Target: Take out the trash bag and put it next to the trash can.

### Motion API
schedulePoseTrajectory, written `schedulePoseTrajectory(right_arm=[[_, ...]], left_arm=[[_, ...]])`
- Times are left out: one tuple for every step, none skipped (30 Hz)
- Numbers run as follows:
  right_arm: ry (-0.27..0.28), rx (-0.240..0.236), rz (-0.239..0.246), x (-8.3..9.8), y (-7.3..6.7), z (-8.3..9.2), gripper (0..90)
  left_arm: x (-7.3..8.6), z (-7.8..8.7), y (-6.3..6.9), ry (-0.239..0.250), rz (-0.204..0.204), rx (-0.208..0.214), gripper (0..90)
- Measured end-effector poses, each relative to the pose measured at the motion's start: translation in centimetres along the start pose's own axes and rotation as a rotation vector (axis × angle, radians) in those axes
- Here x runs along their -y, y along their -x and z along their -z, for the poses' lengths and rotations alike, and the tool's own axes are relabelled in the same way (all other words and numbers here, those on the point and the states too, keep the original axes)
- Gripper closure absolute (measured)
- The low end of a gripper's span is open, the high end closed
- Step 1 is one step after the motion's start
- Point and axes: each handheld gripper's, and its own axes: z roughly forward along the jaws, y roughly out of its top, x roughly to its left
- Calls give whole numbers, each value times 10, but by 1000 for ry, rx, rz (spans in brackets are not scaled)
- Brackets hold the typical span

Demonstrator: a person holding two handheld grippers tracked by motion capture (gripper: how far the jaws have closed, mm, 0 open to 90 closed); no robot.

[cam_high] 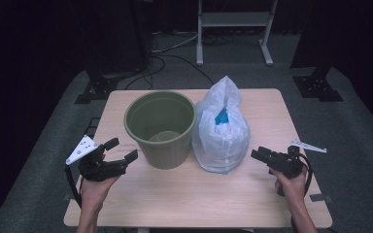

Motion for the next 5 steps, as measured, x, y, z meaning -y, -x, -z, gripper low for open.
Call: schedulePoseTrajectory(right_arm=[[5,-1,-1,1,-1,1,354],[10,-1,1,3,-1,3,347],[15,0,-1,5,-2,5,346],[21,-1,2,6,-2,7,346],[18,1,6,8,-3,9,346]], left_arm=[[0,0,0,1,-1,1,89],[0,0,0,1,-4,2,88],[-1,0,0,3,-1,2,89],[-1,1,0,4,-1,4,88],[-1,1,1,3,-3,3,89]])
